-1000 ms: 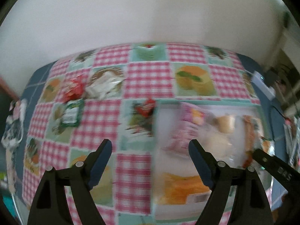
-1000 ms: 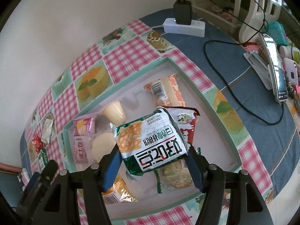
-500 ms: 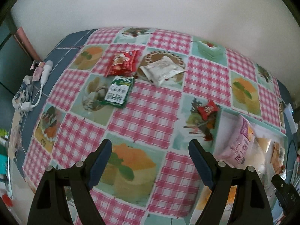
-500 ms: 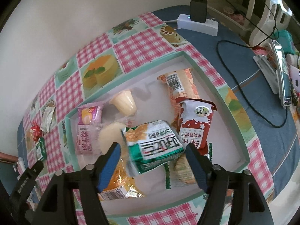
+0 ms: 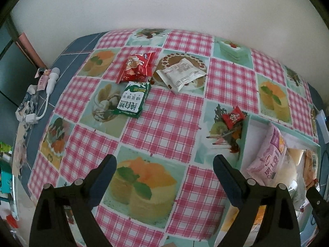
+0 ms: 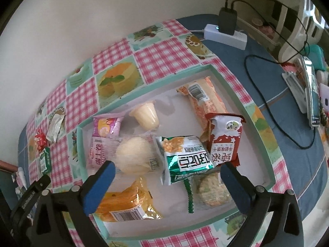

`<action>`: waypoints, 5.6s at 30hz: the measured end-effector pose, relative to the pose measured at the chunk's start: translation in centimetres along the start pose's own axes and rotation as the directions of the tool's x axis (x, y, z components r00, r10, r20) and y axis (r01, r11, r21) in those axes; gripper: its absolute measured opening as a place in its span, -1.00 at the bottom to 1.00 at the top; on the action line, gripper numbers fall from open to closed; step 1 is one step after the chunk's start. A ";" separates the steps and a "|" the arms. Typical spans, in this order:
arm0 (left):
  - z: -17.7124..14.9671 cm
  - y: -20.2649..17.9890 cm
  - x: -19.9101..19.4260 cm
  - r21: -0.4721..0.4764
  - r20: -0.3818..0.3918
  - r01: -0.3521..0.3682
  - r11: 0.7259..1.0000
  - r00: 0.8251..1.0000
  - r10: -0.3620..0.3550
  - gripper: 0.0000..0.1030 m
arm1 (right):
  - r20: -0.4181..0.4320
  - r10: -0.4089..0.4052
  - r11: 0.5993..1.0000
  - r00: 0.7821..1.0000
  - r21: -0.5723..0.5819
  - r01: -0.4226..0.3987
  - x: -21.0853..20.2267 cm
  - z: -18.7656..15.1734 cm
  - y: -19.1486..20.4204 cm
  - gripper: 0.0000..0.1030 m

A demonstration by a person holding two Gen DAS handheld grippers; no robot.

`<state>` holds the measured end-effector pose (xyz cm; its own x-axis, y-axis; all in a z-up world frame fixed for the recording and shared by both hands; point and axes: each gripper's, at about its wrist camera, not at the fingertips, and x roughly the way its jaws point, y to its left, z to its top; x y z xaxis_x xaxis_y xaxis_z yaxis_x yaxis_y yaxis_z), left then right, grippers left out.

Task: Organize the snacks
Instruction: 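Move both tools back toward the remaining snacks, then grasp the green-and-white BISCUIT pack with the left tool while the right tool grasps the small red candy, then carry the BISCUIT pack and red candy into the tray and open both tools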

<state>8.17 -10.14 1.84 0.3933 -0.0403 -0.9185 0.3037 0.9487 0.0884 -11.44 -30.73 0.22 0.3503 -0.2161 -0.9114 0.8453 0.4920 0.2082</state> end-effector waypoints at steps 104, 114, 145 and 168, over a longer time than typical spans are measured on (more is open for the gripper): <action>8.3 7.6 10.8 -0.044 0.026 0.025 0.999 0.999 -0.024 0.32 | -0.148 -0.024 0.928 0.989 -0.370 -0.032 10.9 3.9 24.0 0.02; 8.1 8.4 11.1 -0.060 0.004 0.004 0.998 1.000 -0.003 -0.16 | -0.187 -0.026 0.925 0.982 -0.376 -0.047 12.5 3.5 25.4 -0.02; 7.9 11.0 10.3 -0.106 -0.013 -0.009 0.994 1.000 0.008 -0.18 | -0.129 0.001 0.902 0.992 -0.427 -0.056 9.9 0.5 25.2 -0.64; 4.7 9.8 -1.3 -0.064 0.125 -0.011 0.998 0.992 0.019 -0.18 | 0.007 0.071 0.952 0.997 -0.300 -0.065 -0.3 -3.6 18.1 -0.64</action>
<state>14.77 -2.27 5.70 0.5043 -0.0608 -0.8614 0.2427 0.9673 0.0738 2.35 -18.73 2.97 0.4122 -0.1869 -0.8917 0.6605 0.7355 0.1512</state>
